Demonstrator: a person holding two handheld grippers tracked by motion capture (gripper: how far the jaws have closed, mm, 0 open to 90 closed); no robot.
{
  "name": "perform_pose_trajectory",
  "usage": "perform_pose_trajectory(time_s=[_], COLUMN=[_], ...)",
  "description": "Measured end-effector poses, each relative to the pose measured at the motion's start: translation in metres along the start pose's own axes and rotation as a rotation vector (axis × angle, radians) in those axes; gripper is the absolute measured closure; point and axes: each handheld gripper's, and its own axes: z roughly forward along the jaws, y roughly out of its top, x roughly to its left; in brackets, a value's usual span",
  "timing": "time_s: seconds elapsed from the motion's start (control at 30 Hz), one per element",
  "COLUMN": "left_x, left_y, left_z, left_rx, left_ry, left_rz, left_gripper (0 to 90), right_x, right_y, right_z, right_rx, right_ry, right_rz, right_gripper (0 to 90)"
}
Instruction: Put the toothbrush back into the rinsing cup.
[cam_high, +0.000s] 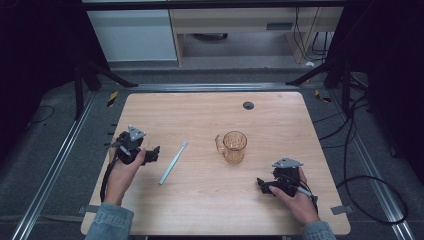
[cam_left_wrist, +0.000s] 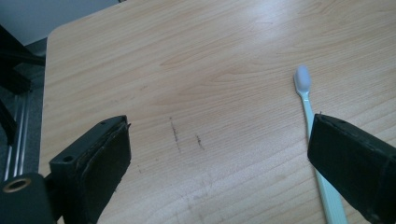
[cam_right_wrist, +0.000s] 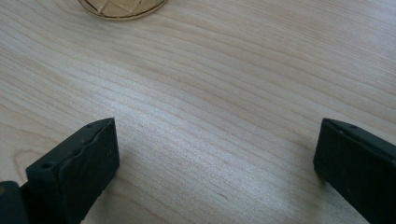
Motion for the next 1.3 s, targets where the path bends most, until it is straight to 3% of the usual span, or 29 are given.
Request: perform_pose_trajectory(time_s=[0.07, 0.17, 0.27, 0.5, 0.77, 0.87, 0.93, 1.03, 1.3], left_x=[0.0, -0.001, -0.007, -0.021, -0.036, -0.041, -0.046, -0.054, -0.06], left_y=[0.003, 0.005, 0.005, 0.013, 0.03, 0.034, 0.035, 0.036, 0.044], left_z=[0.0, 0.003, 0.005, 0.014, 0.019, 0.023, 0.027, 0.037, 0.056], left_rx=[0.02, 0.041, 0.082, 0.222, 0.264, 0.278, 0.306, 0.347, 0.492], left_ry=[0.004, -0.014, -0.017, -0.082, -0.142, -0.154, -0.16, -0.186, -0.225], left_rz=[0.017, 0.005, 0.033, 0.093, 0.145, 0.168, 0.206, 0.227, 0.246], left_gripper=[5.5, 8.4, 8.7, 7.1, 10.4, 15.3, 16.6, 19.8, 30.6], right_x=[0.0, 0.0, 0.0, 0.0, 0.0, 0.0, 0.0, 0.0, 0.0], right_y=[0.0, 0.0, 0.0, 0.0, 0.0, 0.0, 0.0, 0.0, 0.0], right_z=[0.0, 0.0, 0.0, 0.0, 0.0, 0.0, 0.0, 0.0, 0.0], right_rx=[0.0, 0.001, 0.002, 0.001, 0.002, 0.002, 0.002, 0.001, 0.001], right_ry=[0.0, 0.0, 0.0, 0.001, 0.0, 0.0, 0.0, 0.001, 0.0], right_rz=[0.0, 0.001, 0.001, 0.0, 0.001, 0.001, 0.0, 0.0, 0.0], right_gripper=[0.6, 0.5, 0.5, 0.6, 0.5, 0.5, 0.5, 0.7, 0.7])
